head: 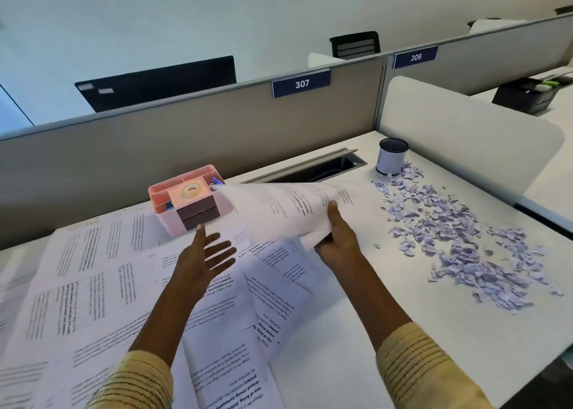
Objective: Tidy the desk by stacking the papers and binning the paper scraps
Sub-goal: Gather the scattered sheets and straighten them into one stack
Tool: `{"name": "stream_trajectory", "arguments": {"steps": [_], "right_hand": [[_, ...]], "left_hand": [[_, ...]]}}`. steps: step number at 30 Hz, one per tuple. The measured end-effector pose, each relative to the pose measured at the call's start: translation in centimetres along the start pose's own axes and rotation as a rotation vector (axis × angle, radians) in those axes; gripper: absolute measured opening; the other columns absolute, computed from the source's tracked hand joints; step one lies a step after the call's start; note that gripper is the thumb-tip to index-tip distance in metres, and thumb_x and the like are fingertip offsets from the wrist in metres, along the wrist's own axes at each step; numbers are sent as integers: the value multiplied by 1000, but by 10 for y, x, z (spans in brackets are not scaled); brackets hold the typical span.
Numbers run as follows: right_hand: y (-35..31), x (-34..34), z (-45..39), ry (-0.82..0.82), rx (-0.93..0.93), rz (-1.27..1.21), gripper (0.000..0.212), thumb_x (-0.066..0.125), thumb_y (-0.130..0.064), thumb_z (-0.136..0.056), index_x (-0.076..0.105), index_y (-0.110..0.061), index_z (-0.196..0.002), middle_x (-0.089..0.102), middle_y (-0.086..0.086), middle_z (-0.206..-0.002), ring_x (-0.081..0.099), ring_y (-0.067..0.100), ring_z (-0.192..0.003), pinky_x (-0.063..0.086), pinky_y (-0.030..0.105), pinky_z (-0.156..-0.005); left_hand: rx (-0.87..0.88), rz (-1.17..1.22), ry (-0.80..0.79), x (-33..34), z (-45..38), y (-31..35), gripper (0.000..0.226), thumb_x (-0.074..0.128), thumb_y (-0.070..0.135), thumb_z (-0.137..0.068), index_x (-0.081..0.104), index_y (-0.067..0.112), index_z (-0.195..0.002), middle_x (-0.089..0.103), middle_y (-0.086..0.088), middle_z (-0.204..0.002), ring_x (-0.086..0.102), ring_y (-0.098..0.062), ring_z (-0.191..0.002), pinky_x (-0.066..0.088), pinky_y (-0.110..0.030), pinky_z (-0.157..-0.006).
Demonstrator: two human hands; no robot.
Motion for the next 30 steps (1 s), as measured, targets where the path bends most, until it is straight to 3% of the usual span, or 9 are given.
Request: {"name": "stream_trajectory", "arguments": {"steps": [3,8,10,12,14,18,22,27,30], "right_hand": [[-6,4,10,-192,-4,324,16,56,-24,-93,67,-13,-97,74,5,-93,66,22,-92,55,43,-85],[-18,-4,21,-511,182,990,35,57,-29,-91,62,-5,-116,66,14,-117,64,32,-104,51,48,-93],[-18,-7,18,-536,177,1132,39,60,-29,-91,61,-5,-120,66,14,-119,63,34,-107,49,50,-96],[-17,-8,16,-527,132,1237,40,63,-31,-89,63,-3,-117,67,16,-116,63,36,-105,47,53,-97],[-16,-8,15,-501,68,1308,39,66,-31,-86,66,-2,-112,69,17,-110,65,38,-100,47,55,-96],[-13,-2,17,-456,-61,1347,45,70,-38,-78,67,-6,-110,70,13,-107,68,31,-95,49,55,-93],[-14,10,19,-479,-143,1311,29,69,-23,-84,69,-3,-105,70,17,-104,68,32,-92,50,54,-91],[-13,35,30,-582,-200,1300,26,68,-18,-84,70,2,-100,70,20,-98,67,30,-85,54,47,-83],[-11,46,34,-584,-234,1259,19,67,-16,-85,70,0,-95,70,10,-88,67,21,-78,55,38,-78]], "left_hand": [[-90,132,-63,-21,4,-9,69,30,63,-92,49,7,-127,64,-14,-110,63,-32,-94,50,-45,-76],[-158,45,-280,-53,10,-25,82,25,77,-78,56,15,-122,66,-10,-120,63,-34,-109,54,-46,-86],[-126,-65,-316,-52,15,-26,76,41,75,-74,58,18,-121,68,-7,-119,63,-32,-109,52,-45,-87],[-60,-97,-346,-46,20,-22,78,78,65,-55,62,20,-116,70,-4,-112,68,-23,-95,57,-37,-75],[22,-110,-328,-40,19,-18,73,91,37,-51,63,17,-115,71,-3,-110,70,-17,-89,57,-30,-69],[141,-148,-219,-31,20,-13,25,69,0,-78,66,7,-101,73,-6,-98,64,-29,-106,52,-34,-82],[250,-138,-208,-30,26,-5,38,72,4,-77,62,17,-111,72,4,-101,64,-23,-106,55,-30,-78],[274,-221,-340,-34,33,-6,113,90,46,-49,28,38,-144,47,14,-142,51,-11,-127,47,-39,-99],[351,-241,-573,-28,46,-1,101,89,45,-53,41,23,-139,58,1,-134,57,-19,-121,53,-37,-93]]}}
Point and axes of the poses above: each hand's wrist, its own z-axis away from the middle knuckle, its own x-axis out of the palm, y = z × x, the point moved 3 cm from there along -z, towards the middle knuckle
